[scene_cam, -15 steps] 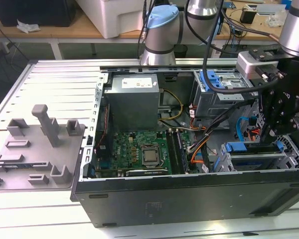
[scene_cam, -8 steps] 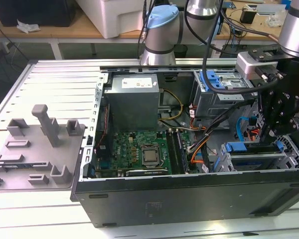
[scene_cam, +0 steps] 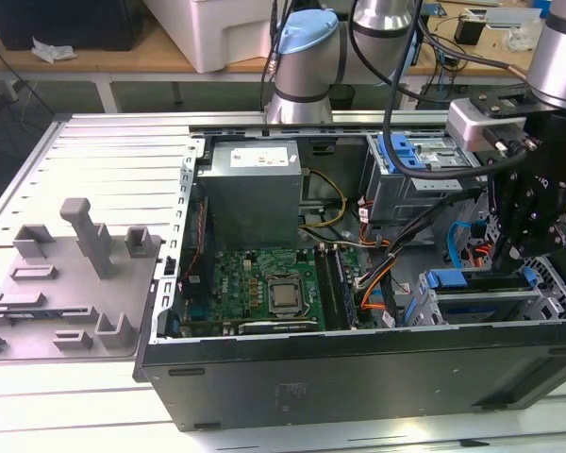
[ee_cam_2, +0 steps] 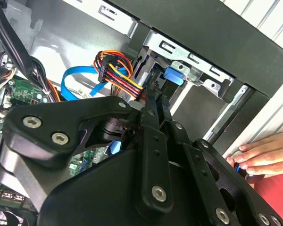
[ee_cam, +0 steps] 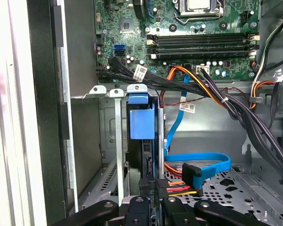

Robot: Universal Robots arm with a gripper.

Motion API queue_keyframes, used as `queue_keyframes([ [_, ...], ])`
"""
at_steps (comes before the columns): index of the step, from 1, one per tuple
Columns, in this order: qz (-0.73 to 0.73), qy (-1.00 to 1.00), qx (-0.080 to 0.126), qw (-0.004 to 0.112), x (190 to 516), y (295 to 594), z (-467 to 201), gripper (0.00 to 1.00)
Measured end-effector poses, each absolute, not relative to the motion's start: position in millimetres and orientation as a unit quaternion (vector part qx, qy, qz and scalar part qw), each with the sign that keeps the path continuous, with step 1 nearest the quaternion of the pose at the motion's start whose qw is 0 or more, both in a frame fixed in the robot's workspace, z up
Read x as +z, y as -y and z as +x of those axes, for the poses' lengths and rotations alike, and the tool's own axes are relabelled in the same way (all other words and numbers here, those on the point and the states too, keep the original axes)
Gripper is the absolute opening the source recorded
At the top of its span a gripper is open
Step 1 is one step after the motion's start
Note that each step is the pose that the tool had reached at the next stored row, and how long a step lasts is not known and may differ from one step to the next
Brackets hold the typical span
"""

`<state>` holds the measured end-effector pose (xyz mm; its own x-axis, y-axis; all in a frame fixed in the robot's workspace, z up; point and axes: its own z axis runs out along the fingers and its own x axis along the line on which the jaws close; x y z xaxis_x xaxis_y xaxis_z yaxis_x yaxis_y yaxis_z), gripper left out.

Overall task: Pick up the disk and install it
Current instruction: 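Insert the first disk wire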

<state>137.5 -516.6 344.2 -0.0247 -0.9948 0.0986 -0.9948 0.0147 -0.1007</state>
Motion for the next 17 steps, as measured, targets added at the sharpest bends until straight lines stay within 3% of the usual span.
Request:
queue_keyframes([
  [17,-0.706,-0.705,-0.071,0.001,341.2,518.4,137.6,0.17],
])
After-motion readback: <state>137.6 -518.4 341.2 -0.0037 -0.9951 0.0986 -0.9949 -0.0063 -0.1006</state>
